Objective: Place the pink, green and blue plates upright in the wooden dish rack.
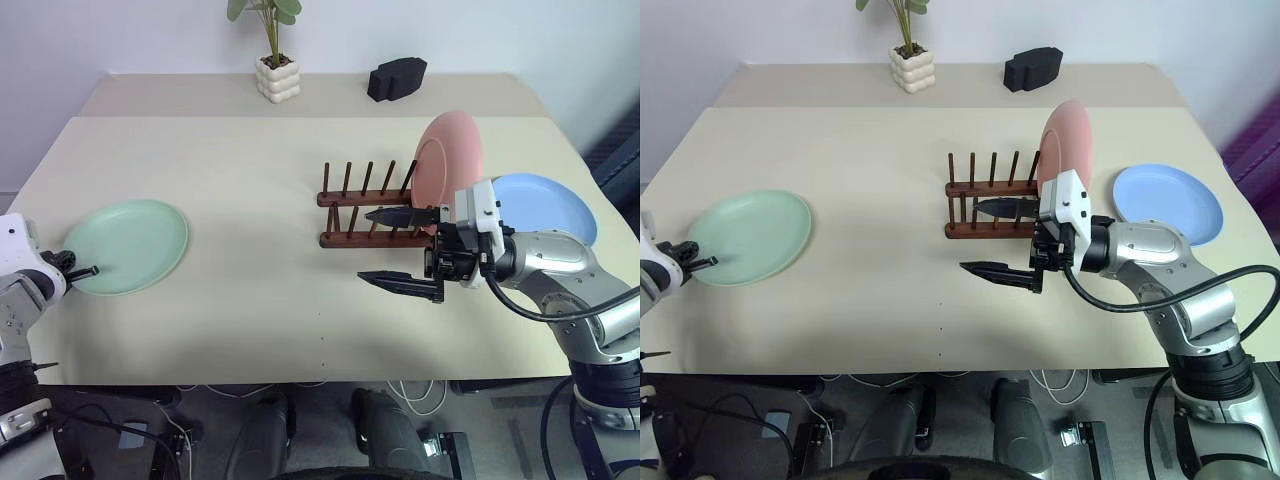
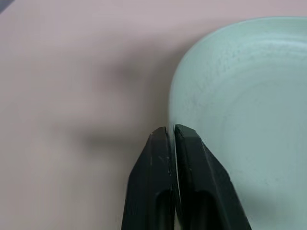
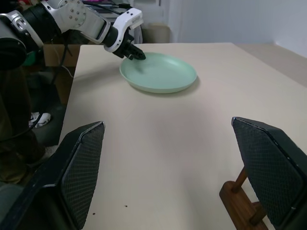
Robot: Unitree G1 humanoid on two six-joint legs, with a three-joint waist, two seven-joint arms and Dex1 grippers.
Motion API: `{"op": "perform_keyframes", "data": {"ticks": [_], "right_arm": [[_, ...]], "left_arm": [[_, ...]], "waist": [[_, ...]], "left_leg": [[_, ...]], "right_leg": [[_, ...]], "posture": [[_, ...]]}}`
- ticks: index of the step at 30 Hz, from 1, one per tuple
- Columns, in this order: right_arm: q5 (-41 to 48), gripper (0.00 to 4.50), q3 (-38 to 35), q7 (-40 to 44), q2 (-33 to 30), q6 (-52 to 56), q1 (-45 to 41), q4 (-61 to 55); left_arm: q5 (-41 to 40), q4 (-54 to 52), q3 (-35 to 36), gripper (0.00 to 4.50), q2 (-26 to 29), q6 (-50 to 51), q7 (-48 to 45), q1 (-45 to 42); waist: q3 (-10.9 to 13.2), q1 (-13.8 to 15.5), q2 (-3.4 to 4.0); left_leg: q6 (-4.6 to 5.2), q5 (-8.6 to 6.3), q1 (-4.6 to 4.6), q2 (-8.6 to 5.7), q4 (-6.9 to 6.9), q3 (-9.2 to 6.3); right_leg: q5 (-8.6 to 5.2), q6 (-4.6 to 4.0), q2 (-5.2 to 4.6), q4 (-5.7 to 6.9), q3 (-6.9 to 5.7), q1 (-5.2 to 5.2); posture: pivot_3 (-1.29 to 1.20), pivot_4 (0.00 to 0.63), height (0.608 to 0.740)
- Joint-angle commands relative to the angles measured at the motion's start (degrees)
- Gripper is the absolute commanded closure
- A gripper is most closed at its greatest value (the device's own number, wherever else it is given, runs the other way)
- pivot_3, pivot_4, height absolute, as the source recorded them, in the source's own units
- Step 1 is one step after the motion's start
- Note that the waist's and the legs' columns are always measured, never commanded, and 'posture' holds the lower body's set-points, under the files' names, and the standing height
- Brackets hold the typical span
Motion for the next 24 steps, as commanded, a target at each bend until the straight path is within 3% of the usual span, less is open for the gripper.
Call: {"op": "perform_keyframes", "data": {"ticks": [1, 12, 19, 24], "right_arm": [[-2.66, 0.14, -0.81, -1.51, 1.22, -2.92, -1.19, 0.45], [-26.69, 0.14, 8.35, -10.69, 8.37, -21.06, -10.15, 7.62], [-45.13, 0.14, 15.39, -20.94, 13.50, -30.25, -16.32, 12.82], [-51.69, 0.14, 18.16, -23.43, 15.66, -31.62, -18.11, 14.45]], "left_arm": [[-1.82, -6.91, -2.12, 4.47, -2.13, -5.04, -1.29, -4.37], [-0.36, -15.86, -12.64, 4.47, -11.99, -15.12, 4.34, -26.41], [2.01, -21.25, -22.17, 4.47, -14.99, -13.63, 5.21, -29.11], [3.93, -24.11, -26.60, 4.47, -15.49, -12.30, 5.10, -28.73]], "waist": [[-0.02, 0.61, -0.05], [-0.01, 0.91, -0.10], [-0.01, -0.39, -0.09], [-0.01, -0.47, -0.09]], "left_leg": [[-0.01, 0.01, -0.02, 0.00, 0.02, -0.01], [-0.11, 0.10, -0.08, -0.09, 0.08, 0.00], [-0.16, 0.14, -0.07, -0.20, 0.06, 0.00], [-0.22, 0.19, -0.06, -0.20, 0.06, -0.04]], "right_leg": [[0.01, 0.01, 0.00, -0.01, -0.03, 0.00], [0.17, 0.27, 0.29, -0.01, -0.10, -0.03], [0.17, 0.29, 0.40, 0.09, -0.12, -0.06], [0.17, 0.28, 0.44, 0.16, -0.12, -0.06]], "posture": [[0.00, 0.150, 0.733], [0.00, 0.150, 0.733], [0.00, 0.150, 0.733], [0.00, 0.150, 0.733]]}}
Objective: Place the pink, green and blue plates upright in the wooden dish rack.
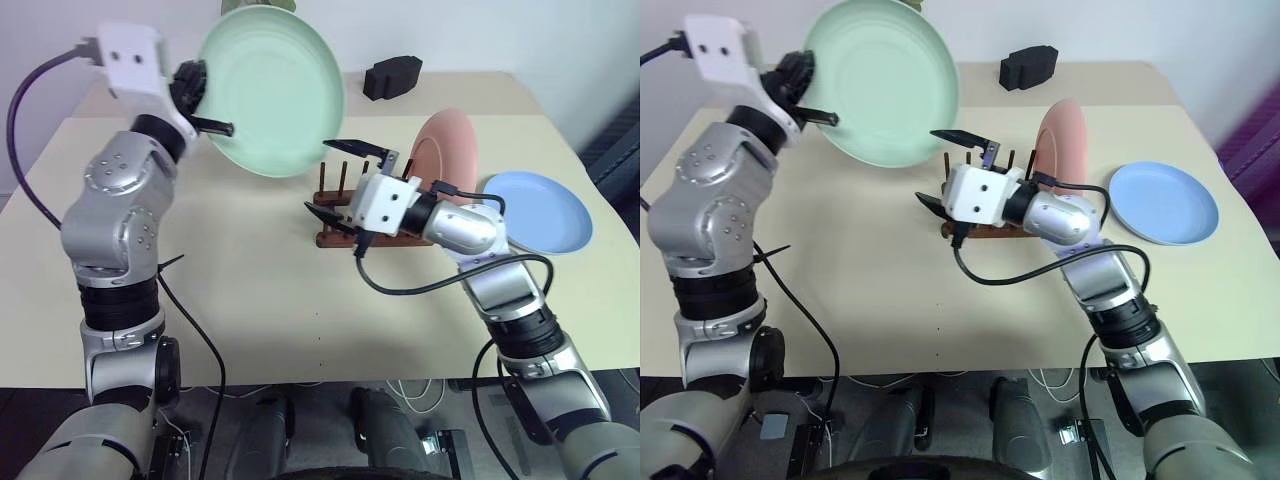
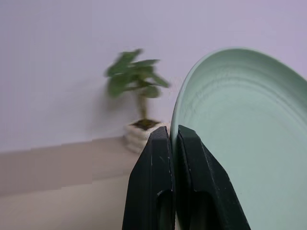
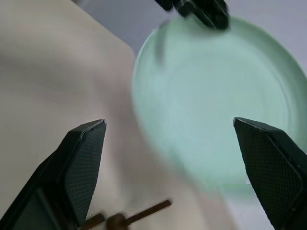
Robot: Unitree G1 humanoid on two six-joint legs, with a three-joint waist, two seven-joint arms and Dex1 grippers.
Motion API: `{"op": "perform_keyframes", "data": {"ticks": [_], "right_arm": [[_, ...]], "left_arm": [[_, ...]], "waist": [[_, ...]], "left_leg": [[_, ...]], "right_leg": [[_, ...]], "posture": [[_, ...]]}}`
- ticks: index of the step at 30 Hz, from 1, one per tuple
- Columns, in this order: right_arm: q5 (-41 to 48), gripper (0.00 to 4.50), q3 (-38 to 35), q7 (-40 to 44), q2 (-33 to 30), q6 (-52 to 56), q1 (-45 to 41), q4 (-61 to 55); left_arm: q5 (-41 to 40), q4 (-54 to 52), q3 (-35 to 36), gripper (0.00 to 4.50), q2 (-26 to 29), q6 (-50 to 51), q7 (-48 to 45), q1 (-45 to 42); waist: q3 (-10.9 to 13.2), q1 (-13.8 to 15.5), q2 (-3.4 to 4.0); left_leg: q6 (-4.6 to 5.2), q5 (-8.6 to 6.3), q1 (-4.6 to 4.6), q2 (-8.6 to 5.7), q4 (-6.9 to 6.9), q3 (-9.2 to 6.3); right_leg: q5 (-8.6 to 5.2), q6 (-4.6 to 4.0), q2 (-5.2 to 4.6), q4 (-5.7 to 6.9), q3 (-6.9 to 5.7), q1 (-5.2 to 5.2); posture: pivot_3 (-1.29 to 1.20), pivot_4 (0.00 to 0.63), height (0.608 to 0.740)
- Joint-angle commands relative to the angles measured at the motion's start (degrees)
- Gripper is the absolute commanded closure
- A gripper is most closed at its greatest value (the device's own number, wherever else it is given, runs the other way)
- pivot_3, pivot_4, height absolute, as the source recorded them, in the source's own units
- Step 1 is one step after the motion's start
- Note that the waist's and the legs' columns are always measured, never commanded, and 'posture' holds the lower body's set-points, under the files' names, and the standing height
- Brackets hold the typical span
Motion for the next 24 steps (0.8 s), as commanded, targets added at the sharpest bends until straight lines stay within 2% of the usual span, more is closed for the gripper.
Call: {"op": "perform_keyframes", "data": {"ticks": [1, 12, 15, 21, 22, 24], "right_arm": [[-4.51, 0.14, 1.14, -1.83, 0.63, -2.19, -1.70, 0.18], [-12.85, 0.14, 3.35, -4.15, 1.98, -3.39, -3.15, 5.52], [-13.67, 1.07, 3.16, -4.57, 2.09, -3.98, -3.28, 6.19], [-14.21, 4.16, 2.72, -4.80, 2.62, -4.78, -3.09, 6.17], [-14.31, 4.48, 2.69, -4.80, 2.71, -4.82, -3.05, 6.14], [-14.55, 4.48, 2.56, -4.81, 2.76, -5.07, -2.95, 6.17]], "left_arm": [[0.92, -3.51, -0.14, 4.47, -0.16, 0.53, 0.43, -0.96], [-1.31, -7.39, -0.21, 4.47, -0.59, 2.52, -2.52, -1.66], [-1.23, -7.93, -0.46, 4.50, -0.45, 2.86, -2.96, -1.24], [-1.26, -7.77, -0.31, 4.50, -1.01, 3.22, -3.09, -0.90], [-1.32, -7.73, -0.20, 4.50, -1.13, 3.21, -3.09, -0.87], [-1.99, -7.52, 0.58, 4.50, -1.89, 3.54, -2.77, -1.03]], "waist": [[0.00, 0.01, 0.00], [0.00, 0.03, 0.00], [0.00, 0.02, 0.00], [0.00, -0.04, 0.00], [0.00, -0.05, 0.00], [0.00, -0.05, 0.00]], "left_leg": [[0.00, 0.00, 0.00, 0.00, 0.00, 0.00], [-0.02, 0.02, 0.00, 0.00, 0.01, -0.01], [-0.02, 0.02, 0.00, -0.01, 0.01, -0.02], [-0.04, 0.03, 0.00, -0.01, 0.01, -0.03], [-0.04, 0.03, 0.01, -0.01, 0.01, -0.03], [-0.04, 0.04, 0.01, 0.00, 0.00, -0.04]], "right_leg": [[0.00, 0.00, 0.00, 0.00, 0.00, 0.00], [0.00, 0.00, 0.01, 0.01, -0.01, 0.00], [0.00, 0.00, 0.01, 0.01, -0.01, 0.00], [0.00, 0.00, 0.03, 0.02, -0.01, 0.00], [0.00, 0.00, 0.03, 0.03, -0.01, 0.00], [0.00, 0.00, 0.04, 0.02, -0.01, 0.00]], "posture": [[0.00, 0.150, 0.733], [0.00, 0.150, 0.733], [0.00, 0.150, 0.733], [0.00, 0.150, 0.733], [0.00, 0.150, 0.733], [0.00, 0.150, 0.733]]}}
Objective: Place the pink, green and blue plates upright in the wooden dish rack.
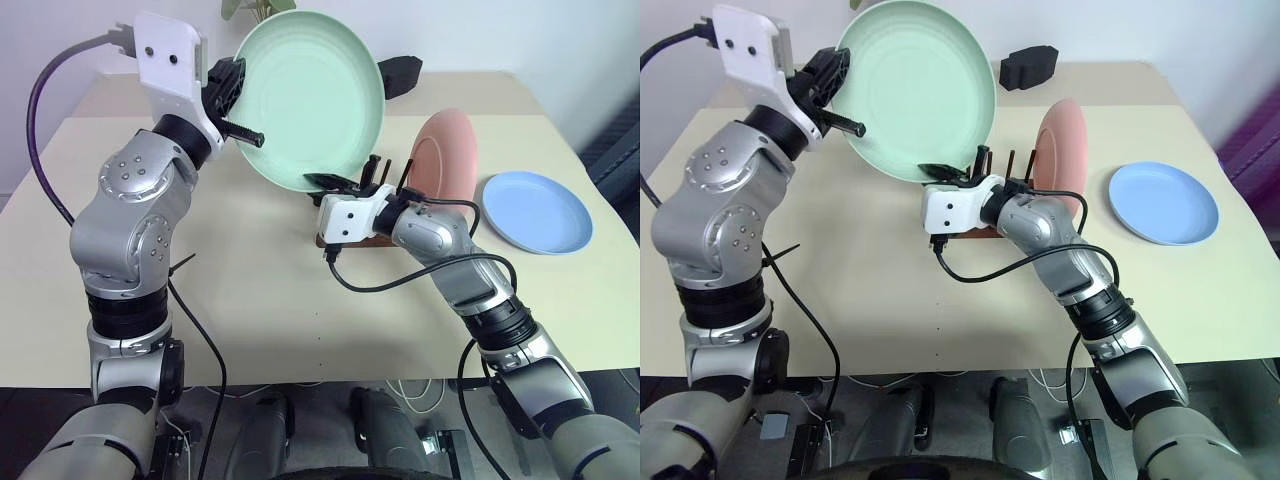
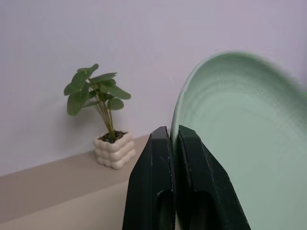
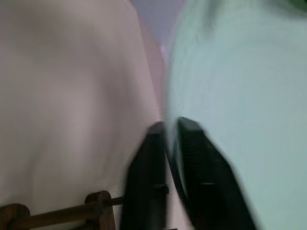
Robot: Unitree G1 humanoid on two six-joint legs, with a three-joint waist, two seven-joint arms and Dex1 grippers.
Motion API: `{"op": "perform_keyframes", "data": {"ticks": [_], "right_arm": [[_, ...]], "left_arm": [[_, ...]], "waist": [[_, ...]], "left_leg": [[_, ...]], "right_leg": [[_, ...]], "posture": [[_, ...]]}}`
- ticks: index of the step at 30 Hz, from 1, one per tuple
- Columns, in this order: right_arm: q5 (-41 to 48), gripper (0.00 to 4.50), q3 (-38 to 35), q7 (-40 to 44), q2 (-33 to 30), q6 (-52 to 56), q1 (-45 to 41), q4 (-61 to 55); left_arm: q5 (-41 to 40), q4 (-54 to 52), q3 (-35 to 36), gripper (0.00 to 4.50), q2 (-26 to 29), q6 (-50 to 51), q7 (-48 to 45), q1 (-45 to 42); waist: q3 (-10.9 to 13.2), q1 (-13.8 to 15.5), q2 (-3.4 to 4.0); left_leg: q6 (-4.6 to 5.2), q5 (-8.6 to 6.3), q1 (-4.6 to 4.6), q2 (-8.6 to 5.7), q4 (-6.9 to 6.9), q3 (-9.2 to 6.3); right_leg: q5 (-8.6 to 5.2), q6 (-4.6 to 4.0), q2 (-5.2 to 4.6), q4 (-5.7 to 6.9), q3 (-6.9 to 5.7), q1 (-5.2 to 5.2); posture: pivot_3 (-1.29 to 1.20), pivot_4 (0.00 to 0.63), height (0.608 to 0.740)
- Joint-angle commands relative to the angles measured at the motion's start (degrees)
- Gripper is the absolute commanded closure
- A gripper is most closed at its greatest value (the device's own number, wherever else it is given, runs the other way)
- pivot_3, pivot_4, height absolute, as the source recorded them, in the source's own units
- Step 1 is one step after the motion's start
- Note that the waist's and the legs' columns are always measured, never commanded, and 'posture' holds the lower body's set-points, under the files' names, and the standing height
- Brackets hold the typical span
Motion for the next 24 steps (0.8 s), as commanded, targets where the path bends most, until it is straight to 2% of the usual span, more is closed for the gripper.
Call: {"op": "perform_keyframes", "data": {"ticks": [1, 5, 6, 7, 11, 14, 18, 24], "right_arm": [[-0.08, 4.48, -1.13, -1.05, 0.64, -0.59, -1.24, -1.39], [-1.19, 4.48, -1.32, -1.91, 0.52, -0.94, -1.18, -1.47], [-1.45, 4.50, -1.34, -2.11, 0.46, -1.12, -1.20, -1.40], [-1.65, 4.50, -1.35, -2.27, 0.41, -1.33, -1.24, -1.31], [-2.46, 4.50, -1.59, -3.01, -0.01, -2.35, -1.44, -0.79], [-1.88, 4.50, -2.76, -3.62, -0.20, -2.50, -1.88, -0.55], [2.60, 4.50, -6.59, -3.24, -0.28, -1.88, -2.65, -1.81], [21.37, 4.50, -15.04, 3.44, 0.72, 5.56, -2.38, -9.11]], "left_arm": [[-1.48, -1.90, 1.59, 4.50, -1.39, -0.12, 0.27, -1.14], [-4.79, -1.32, 5.35, 4.50, -3.99, 0.60, 1.09, -1.35], [-5.94, -1.24, 6.58, 3.84, -4.80, 0.26, 1.04, -1.42], [-6.56, -1.27, 7.40, 3.56, -5.24, -0.11, 1.14, -1.52], [-8.91, -1.23, 11.31, 1.52, -6.62, -2.27, 3.01, -2.58], [-9.31, -1.58, 12.38, 0.06, -4.10, -3.60, 0.94, -1.53], [-10.58, -2.16, 14.19, 0.02, 1.35, -5.03, -3.65, 1.10], [-12.45, -1.82, 15.70, 0.02, 9.17, -8.29, -13.03, 8.83]], "waist": [[0.00, 0.01, 0.00], [0.00, 0.05, 0.00], [0.00, 0.05, 0.00], [0.00, 0.07, 0.00], [0.00, 0.01, 0.00], [0.00, -0.07, 0.00], [0.00, -0.19, 0.01], [0.01, -0.07, 0.01]], "left_leg": [[0.00, 0.00, 0.00, 0.00, 0.00, 0.00], [-0.01, 0.01, 0.00, 0.00, 0.01, 0.00], [-0.01, 0.01, 0.00, 0.00, 0.01, 0.00], [-0.01, 0.01, 0.00, 0.00, 0.01, -0.01], [-0.03, 0.02, 0.01, 0.00, 0.01, -0.02], [-0.08, 0.05, 0.01, 0.00, 0.01, -0.01], [-0.10, 0.06, 0.02, 0.00, 0.00, -0.01], [-0.05, 0.03, 0.02, 0.05, 0.00, -0.03]], "right_leg": [[0.00, 0.00, 0.00, 0.00, 0.00, 0.00], [0.00, 0.00, 0.00, 0.00, 0.00, 0.00], [0.00, 0.00, 0.00, 0.00, 0.00, 0.00], [0.00, 0.00, 0.00, 0.01, 0.00, 0.00], [0.00, 0.00, 0.00, 0.01, -0.01, 0.01], [0.00, 0.00, 0.01, 0.03, -0.01, 0.01], [0.00, 0.00, 0.01, 0.05, -0.01, 0.01], [0.00, 0.00, 0.01, 0.05, -0.01, 0.02]], "posture": [[0.00, 0.150, 0.733], [0.00, 0.150, 0.733], [0.00, 0.150, 0.733], [0.00, 0.150, 0.733], [0.00, 0.150, 0.733], [0.00, 0.150, 0.733], [0.00, 0.150, 0.733], [0.00, 0.150, 0.733]]}}
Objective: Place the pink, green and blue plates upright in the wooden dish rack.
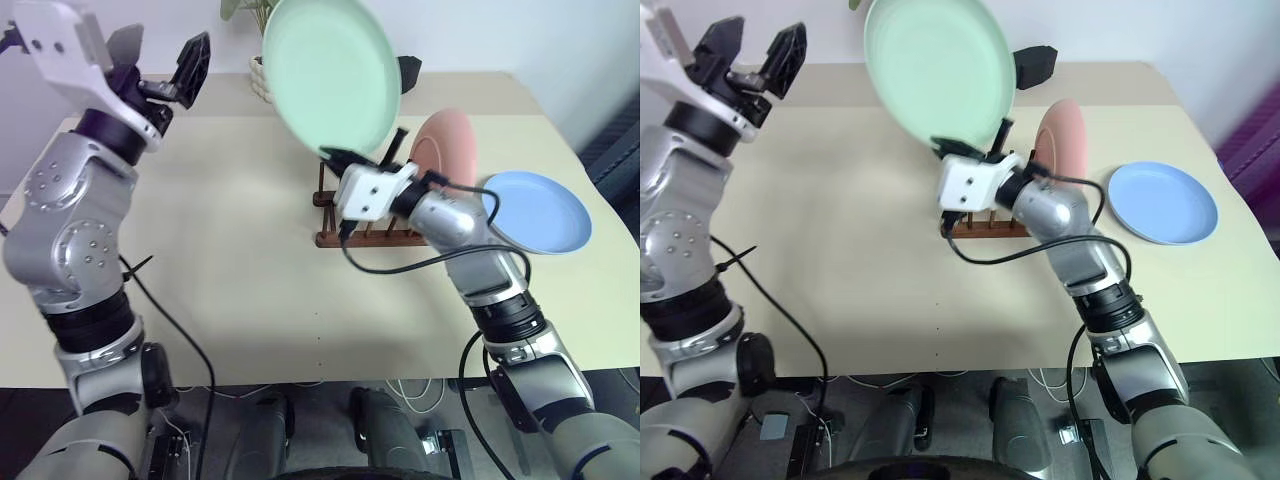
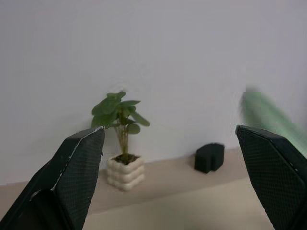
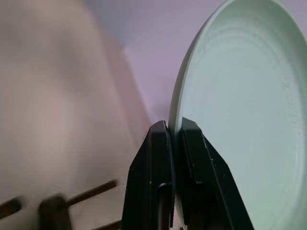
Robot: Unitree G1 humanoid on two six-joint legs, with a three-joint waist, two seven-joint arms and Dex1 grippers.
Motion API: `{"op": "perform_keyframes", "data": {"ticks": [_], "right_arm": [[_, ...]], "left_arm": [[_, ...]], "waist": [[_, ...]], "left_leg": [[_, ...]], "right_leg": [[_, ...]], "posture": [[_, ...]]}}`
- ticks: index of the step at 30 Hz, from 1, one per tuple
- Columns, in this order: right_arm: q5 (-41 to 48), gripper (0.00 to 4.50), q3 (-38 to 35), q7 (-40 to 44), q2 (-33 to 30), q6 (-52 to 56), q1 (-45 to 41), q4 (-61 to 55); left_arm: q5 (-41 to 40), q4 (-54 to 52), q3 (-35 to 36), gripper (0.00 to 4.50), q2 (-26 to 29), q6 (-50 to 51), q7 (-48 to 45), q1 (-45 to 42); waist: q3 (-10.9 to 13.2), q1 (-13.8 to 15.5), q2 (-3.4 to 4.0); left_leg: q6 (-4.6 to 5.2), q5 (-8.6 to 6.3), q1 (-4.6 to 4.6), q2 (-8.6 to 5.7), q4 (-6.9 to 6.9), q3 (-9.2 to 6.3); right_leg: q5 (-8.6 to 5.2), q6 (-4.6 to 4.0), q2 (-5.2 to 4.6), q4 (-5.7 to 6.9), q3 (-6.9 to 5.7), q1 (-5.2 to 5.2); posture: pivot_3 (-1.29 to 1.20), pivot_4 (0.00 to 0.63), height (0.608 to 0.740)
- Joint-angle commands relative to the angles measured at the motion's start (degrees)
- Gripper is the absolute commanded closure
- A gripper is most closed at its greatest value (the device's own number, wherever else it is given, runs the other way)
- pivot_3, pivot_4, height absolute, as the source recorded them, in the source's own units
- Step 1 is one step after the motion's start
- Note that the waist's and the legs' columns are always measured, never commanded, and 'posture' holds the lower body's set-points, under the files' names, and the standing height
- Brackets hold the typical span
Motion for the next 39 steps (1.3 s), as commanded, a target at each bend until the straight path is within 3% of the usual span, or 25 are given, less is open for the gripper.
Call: {"op": "perform_keyframes", "data": {"ticks": [1, 5, 9, 16, 22, 39], "right_arm": [[12.41, 4.50, -5.54, 3.72, 0.70, 5.94, -1.06, -7.88], [29.76, 4.50, -12.59, 4.60, 2.04, 21.03, -0.04, -14.37], [49.06, 4.50, -19.85, 2.86, 2.71, 35.22, 2.76, -19.26], [70.90, 4.50, -26.91, -3.53, 2.41, 47.37, 6.53, -20.92], [74.70, 4.50, -28.02, -8.11, 0.76, 49.80, 7.92, -18.37], [77.46, 4.50, -28.21, -10.58, 0.15, 50.45, 7.12, -11.58]], "left_arm": [[-1.72, -1.90, 1.00, 0.02, 3.10, -3.01, -5.53, 3.44], [-0.04, -3.62, -3.93, 0.02, 6.86, -5.36, -12.86, 12.85], [-2.55, -4.86, -6.43, 0.02, 5.63, -7.33, -17.68, 18.85], [-1.62, -6.87, -12.29, 0.02, 8.21, -9.04, -25.80, 27.28], [-2.34, -6.78, -13.65, 0.02, 7.57, -9.23, -26.89, 28.05], [-1.87, -7.16, -15.75, 0.02, 5.73, -9.55, -24.39, 28.51]], "waist": [[0.00, -0.01, 0.01], [0.01, 0.03, 0.03], [0.00, 0.22, 0.03], [0.05, -0.12, 0.12], [0.04, 0.09, 0.12], [0.04, -0.02, 0.13]], "left_leg": [[0.01, 0.00, 0.01, 0.02, 0.00, 0.01], [0.02, -0.01, 0.04, 0.11, -0.01, 0.00], [0.04, -0.02, 0.04, 0.20, 0.00, -0.04], [0.07, -0.03, 0.08, 0.26, -0.01, 0.00], [0.09, -0.02, 0.07, 0.24, 0.01, 0.02], [0.10, -0.01, 0.07, 0.23, 0.01, 0.04]], "right_leg": [[0.00, 0.00, -0.01, 0.00, 0.00, 0.01], [0.00, -0.01, -0.02, 0.00, 0.00, 0.05], [-0.01, -0.03, -0.02, 0.00, -0.02, 0.09], [-0.02, -0.07, -0.02, 0.03, -0.01, 0.09], [-0.02, -0.07, -0.01, 0.03, -0.01, 0.09], [-0.01, -0.05, 0.01, 0.03, -0.01, 0.10]], "posture": [[0.00, 0.150, 0.733], [0.00, 0.150, 0.733], [0.00, 0.150, 0.733], [0.00, 0.150, 0.733], [0.00, 0.150, 0.733], [0.00, 0.150, 0.733]]}}
